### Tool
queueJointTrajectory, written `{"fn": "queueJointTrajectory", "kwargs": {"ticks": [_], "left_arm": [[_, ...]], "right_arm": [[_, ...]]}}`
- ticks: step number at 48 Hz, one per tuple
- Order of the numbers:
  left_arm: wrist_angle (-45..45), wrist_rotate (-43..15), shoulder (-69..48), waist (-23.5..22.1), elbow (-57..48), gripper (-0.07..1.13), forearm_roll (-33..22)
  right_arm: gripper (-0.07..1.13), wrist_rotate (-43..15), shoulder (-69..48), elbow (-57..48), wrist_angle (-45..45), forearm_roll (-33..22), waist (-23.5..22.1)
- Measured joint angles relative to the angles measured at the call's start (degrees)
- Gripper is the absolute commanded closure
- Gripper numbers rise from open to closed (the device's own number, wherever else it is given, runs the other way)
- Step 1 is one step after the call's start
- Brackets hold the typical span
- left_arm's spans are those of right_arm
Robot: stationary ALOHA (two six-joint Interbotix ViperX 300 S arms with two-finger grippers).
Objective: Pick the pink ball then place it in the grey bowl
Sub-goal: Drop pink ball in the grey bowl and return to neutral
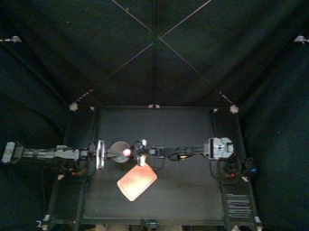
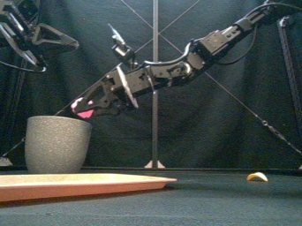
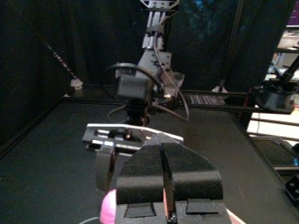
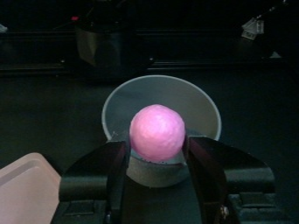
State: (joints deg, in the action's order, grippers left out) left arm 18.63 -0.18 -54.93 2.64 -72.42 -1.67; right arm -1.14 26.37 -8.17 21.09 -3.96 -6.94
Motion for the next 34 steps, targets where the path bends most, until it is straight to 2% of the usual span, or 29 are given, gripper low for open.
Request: {"fn": "queueJointTrajectory", "kwargs": {"ticks": [9, 26, 34], "left_arm": [[0.00, 0.00, 0.00, 0.00, 0.00, 1.03, 0.09], [0.00, 0.00, 0.00, 0.09, -0.44, 1.03, 0.09], [0.00, 0.00, 0.00, 0.09, -0.44, 1.03, 0.18]], "right_arm": [[0.15, -0.09, 1.05, 1.67, -0.44, 1.41, 0.00], [0.14, 0.18, -0.26, -0.53, -0.70, 1.85, -0.09], [0.14, -0.09, -7.82, -7.82, -0.09, 1.93, -0.09]]}}
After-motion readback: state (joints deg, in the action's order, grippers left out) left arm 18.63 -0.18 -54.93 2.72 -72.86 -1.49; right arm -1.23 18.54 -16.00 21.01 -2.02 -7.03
